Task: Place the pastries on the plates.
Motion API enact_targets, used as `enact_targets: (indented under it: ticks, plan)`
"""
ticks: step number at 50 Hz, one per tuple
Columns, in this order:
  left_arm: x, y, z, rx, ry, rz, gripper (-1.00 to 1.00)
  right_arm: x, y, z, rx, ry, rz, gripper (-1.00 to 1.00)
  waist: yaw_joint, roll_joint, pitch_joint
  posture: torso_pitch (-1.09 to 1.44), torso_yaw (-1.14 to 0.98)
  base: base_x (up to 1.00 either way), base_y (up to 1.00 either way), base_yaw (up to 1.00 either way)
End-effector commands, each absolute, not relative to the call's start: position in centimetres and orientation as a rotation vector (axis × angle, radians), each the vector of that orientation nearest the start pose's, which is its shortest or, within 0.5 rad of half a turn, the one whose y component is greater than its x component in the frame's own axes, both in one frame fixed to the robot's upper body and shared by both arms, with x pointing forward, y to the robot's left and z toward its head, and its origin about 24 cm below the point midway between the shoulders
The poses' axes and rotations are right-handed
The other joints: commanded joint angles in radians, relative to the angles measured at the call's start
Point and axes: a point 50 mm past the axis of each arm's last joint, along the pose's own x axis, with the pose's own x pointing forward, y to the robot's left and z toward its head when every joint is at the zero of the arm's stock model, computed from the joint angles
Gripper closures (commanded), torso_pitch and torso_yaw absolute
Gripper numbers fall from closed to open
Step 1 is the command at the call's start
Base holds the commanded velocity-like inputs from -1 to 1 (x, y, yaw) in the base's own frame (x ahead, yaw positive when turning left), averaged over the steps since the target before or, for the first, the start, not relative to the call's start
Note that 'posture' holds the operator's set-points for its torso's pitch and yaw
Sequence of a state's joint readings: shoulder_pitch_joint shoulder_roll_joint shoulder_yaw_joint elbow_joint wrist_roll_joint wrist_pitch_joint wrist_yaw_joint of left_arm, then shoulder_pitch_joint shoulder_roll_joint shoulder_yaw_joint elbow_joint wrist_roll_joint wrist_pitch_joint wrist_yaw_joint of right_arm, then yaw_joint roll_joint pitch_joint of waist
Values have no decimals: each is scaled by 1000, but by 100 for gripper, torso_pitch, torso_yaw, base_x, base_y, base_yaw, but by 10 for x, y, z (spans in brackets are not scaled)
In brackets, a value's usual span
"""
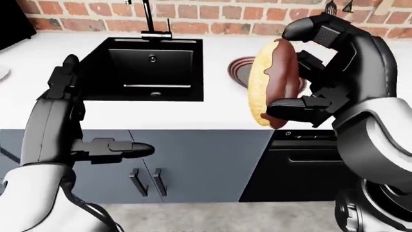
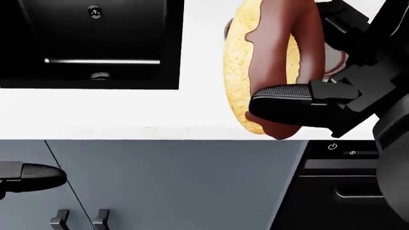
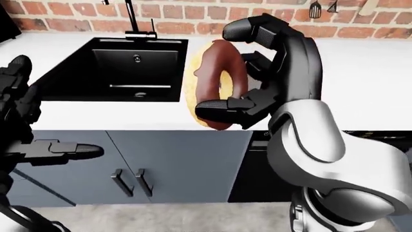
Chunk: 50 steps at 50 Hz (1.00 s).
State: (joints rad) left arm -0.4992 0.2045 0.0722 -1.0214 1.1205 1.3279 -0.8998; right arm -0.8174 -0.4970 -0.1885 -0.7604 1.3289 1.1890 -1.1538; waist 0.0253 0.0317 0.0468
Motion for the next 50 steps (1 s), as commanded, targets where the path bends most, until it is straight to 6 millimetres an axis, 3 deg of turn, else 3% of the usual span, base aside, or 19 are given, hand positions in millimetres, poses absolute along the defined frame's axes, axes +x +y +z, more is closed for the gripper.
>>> enact_targets:
  ticks: [1, 5, 7, 8, 9, 11, 14, 17, 18, 24, 28, 29, 34, 35, 38, 43, 46, 48, 50]
  plan:
    - [194, 199, 257, 418, -172, 229, -100, 225, -151, 311, 82, -291, -113, 100, -9, 11, -33, 0, 0, 0, -46, 0]
    - [194, 200, 258, 424, -172, 230, -100, 225, -151, 313, 86, -295, -114, 100, -11, -21, -20, 0, 0, 0, -42, 0]
    - [194, 200, 258, 425, -171, 229, -100, 226, -150, 313, 87, -295, -112, 100, -7, -64, -17, 0, 0, 0, -38, 0]
    - [193, 200, 258, 425, -172, 228, -100, 226, -150, 313, 87, -294, -111, 100, -7, -107, -28, 0, 0, 0, -38, 0]
    - [193, 200, 258, 424, -172, 229, -100, 226, -150, 313, 85, -294, -110, 100, -3, -125, -39, 0, 0, 0, -37, 0]
    - [194, 200, 259, 423, -174, 230, -100, 226, -150, 314, 84, -295, -107, 100, -9, -111, -11, 0, 0, 0, -38, 0]
    - [195, 200, 259, 424, -173, 227, -100, 226, -149, 313, 87, -295, -103, 100, -11, -85, -17, 0, 0, 0, -24, 0]
    - [195, 200, 259, 423, -172, 228, -100, 227, -149, 314, 87, -302, -110, 100, -7, -69, 2, 0, 0, 0, -14, 0]
    - [195, 200, 258, 424, -172, 229, -100, 227, -149, 315, 99, -300, -111, 100, -8, -78, 7, 0, 0, 0, 0, 0]
    - [193, 200, 258, 426, -173, 231, -100, 225, -148, 313, 90, -296, -103, 100, -14, -67, 9, 0, 0, 0, 0, 0]
    - [193, 200, 257, 428, -170, 230, -100, 226, -148, 311, 88, -288, -103, 100, -28, -13, -11, 0, 0, 0, 0, 0]
    - [193, 200, 257, 426, -170, 230, -100, 226, -148, 310, 84, -285, -101, 100, -22, -47, 1, 0, 0, 0, 0, 0]
    - [193, 200, 256, 428, -167, 231, -100, 226, -150, 315, 100, -284, -111, 100, -13, -59, -11, 0, 0, 0, 0, 0]
    - [194, 200, 257, 429, -168, 230, -100, 225, -150, 312, 98, -285, -113, 100, -15, -54, -37, 0, 0, 14, 0, 0]
    - [195, 199, 257, 428, -168, 229, -100, 225, -151, 311, 102, -285, -115, 100, -19, -48, 6, 0, 0, 31, 0, 0]
    - [193, 199, 257, 428, -165, 232, -100, 225, -152, 309, 102, -283, -118, 100, -19, -32, -5, 0, 0, 33, -3, 0]
    - [193, 199, 258, 430, -168, 231, -100, 225, -152, 309, 102, -282, -118, 100, -11, -59, -1, 0, 0, 33, -3, 0]
    - [193, 199, 258, 432, -165, 232, -100, 225, -153, 312, 103, -282, -119, 100, -8, -115, -15, 0, 0, 34, -3, 0]
    - [194, 199, 259, 431, -167, 233, -100, 225, -153, 311, 102, -284, -120, 100, -15, -104, 3, 0, 0, 34, -3, 0]
